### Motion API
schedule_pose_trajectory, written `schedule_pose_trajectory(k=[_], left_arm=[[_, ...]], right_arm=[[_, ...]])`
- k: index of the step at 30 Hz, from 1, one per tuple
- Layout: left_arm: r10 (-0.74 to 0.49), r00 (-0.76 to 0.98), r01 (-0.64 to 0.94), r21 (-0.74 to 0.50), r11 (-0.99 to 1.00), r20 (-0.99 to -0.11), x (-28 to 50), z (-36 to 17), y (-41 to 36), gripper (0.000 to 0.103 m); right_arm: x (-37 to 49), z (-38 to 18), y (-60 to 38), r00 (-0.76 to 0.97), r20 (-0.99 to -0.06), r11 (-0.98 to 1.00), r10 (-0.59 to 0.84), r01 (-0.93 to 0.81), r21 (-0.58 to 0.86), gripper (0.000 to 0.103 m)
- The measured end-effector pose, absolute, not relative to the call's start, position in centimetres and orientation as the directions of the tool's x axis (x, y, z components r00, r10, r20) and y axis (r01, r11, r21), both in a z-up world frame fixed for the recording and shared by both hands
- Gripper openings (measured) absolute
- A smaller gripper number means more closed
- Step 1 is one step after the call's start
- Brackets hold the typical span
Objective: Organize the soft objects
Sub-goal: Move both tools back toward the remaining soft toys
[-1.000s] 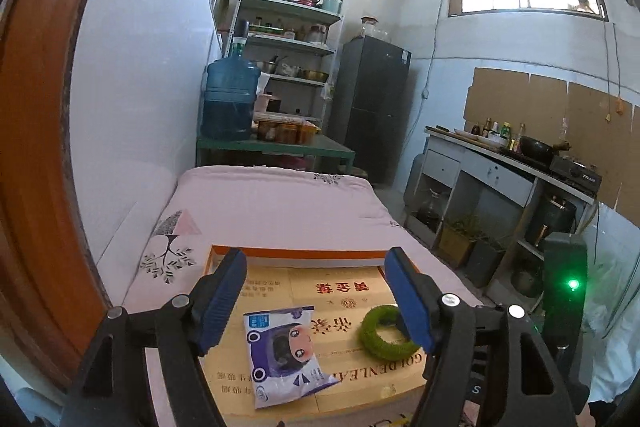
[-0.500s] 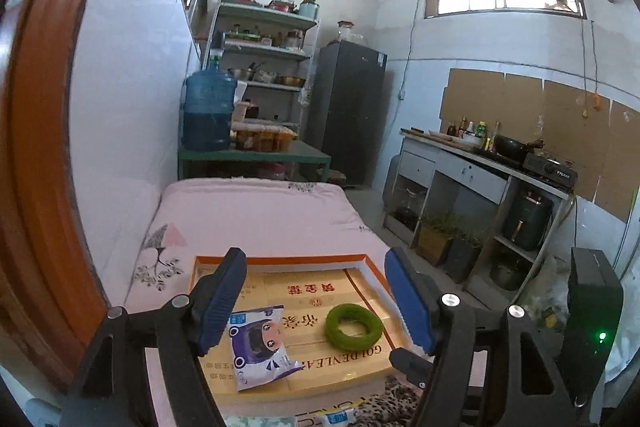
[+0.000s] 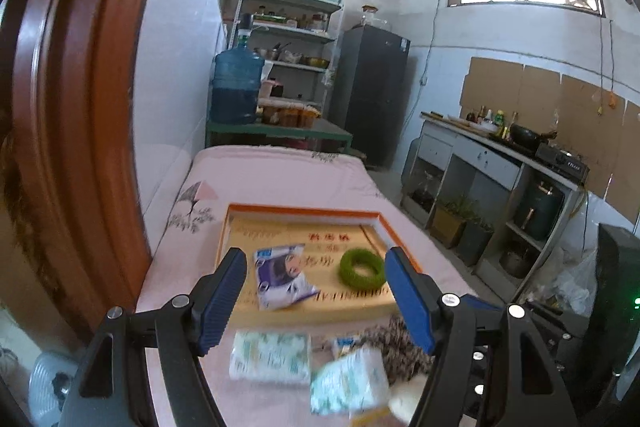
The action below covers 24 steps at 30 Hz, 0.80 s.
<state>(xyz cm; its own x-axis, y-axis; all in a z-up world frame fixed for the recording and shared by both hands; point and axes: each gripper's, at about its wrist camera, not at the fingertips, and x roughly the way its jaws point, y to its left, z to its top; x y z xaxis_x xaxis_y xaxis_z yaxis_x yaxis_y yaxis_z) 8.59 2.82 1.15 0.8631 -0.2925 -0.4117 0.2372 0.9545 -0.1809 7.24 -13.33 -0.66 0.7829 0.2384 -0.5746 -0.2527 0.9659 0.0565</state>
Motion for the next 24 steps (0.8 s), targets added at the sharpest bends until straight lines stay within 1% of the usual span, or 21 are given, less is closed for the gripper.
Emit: schedule_pose_trajectory(k=[4,10,24], left_arm=[[-0.27,0.862,0.213,-0.177,0.961,-0.429,7.2,0.4,3.3,0.071],[-0.274,0.856,0.204,-0.2,0.958,-0.438,5.1,-0.9,3.8,0.071],[-0.274,0.819,0.181,-0.227,0.957,-0.504,2.9,-4.5,4.3,0.071]], right_arm=[[5.3,-0.9,-13.0,0.779,-0.575,0.96,0.251,-0.276,0.046,0.054],[3.7,-1.5,-13.4,0.766,-0.586,0.958,0.265,-0.28,0.067,0.054],[2.1,-3.5,-14.2,0.742,-0.62,0.961,0.253,-0.268,0.072,0.054]])
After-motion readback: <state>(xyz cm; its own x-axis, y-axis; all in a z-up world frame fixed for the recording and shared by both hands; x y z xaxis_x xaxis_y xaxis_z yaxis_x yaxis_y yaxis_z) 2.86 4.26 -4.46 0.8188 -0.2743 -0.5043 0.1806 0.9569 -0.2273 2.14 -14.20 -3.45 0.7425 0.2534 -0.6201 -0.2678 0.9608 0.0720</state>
